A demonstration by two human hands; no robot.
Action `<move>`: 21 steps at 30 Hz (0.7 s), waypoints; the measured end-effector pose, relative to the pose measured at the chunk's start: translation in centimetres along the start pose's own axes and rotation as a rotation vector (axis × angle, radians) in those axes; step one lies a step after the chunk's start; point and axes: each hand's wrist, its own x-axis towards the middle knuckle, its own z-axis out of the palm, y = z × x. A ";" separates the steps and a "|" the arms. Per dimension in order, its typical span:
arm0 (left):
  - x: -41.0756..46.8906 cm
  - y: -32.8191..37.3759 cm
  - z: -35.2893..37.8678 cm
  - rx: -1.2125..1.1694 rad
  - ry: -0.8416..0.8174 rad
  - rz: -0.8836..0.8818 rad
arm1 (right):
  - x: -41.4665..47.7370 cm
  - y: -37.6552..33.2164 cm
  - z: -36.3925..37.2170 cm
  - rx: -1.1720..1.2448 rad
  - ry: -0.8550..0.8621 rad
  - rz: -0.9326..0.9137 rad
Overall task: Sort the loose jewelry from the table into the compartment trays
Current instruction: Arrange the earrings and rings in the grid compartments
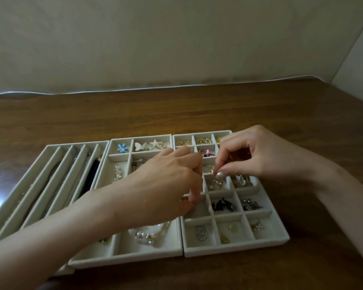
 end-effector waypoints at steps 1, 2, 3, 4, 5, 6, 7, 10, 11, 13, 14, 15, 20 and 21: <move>0.0 -0.1 0.1 -0.037 0.019 -0.008 | 0.0 0.0 0.0 -0.005 0.002 0.001; -0.1 -0.1 0.1 -0.094 0.025 -0.032 | 0.0 0.1 -0.1 -0.011 0.004 0.001; -0.1 -0.2 0.0 -0.170 0.020 -0.068 | 0.0 0.1 -0.1 -0.017 0.007 0.000; -0.1 -0.2 -0.2 -0.260 0.011 -0.108 | 0.0 0.2 -0.1 -0.023 0.010 0.002; -0.1 -0.2 -0.5 -0.357 0.007 -0.144 | 0.0 0.2 -0.2 -0.027 0.014 0.005; -0.1 -0.2 -0.7 -0.450 0.010 -0.170 | 0.0 0.3 -0.2 -0.030 0.018 0.009; -0.2 -0.3 -0.9 -0.531 0.015 -0.192 | 0.0 0.4 -0.2 -0.031 0.021 0.013; -0.5 -0.5 -1.1 -0.725 0.007 -0.253 | 0.1 0.4 -0.2 -0.034 0.029 0.021; -0.6 -0.5 -1.1 -0.799 0.003 -0.275 | 0.1 0.4 -0.1 -0.032 0.030 0.022; -0.8 -0.5 -1.1 -0.935 -0.001 -0.324 | 0.1 0.3 -0.1 -0.034 0.029 0.024; -0.9 -0.5 -1.0 -0.977 -0.003 -0.342 | 0.1 0.3 0.0 -0.038 0.028 0.025; -1.0 -0.5 -1.0 -1.004 -0.006 -0.352 | 0.1 0.3 0.0 -0.040 0.026 0.026; -1.2 -0.3 -1.1 -0.965 -0.016 -0.326 | 0.1 0.1 0.1 -0.039 0.030 0.032; -1.2 -0.3 -1.2 -0.945 -0.020 -0.324 | 0.1 0.1 0.1 -0.042 0.033 0.033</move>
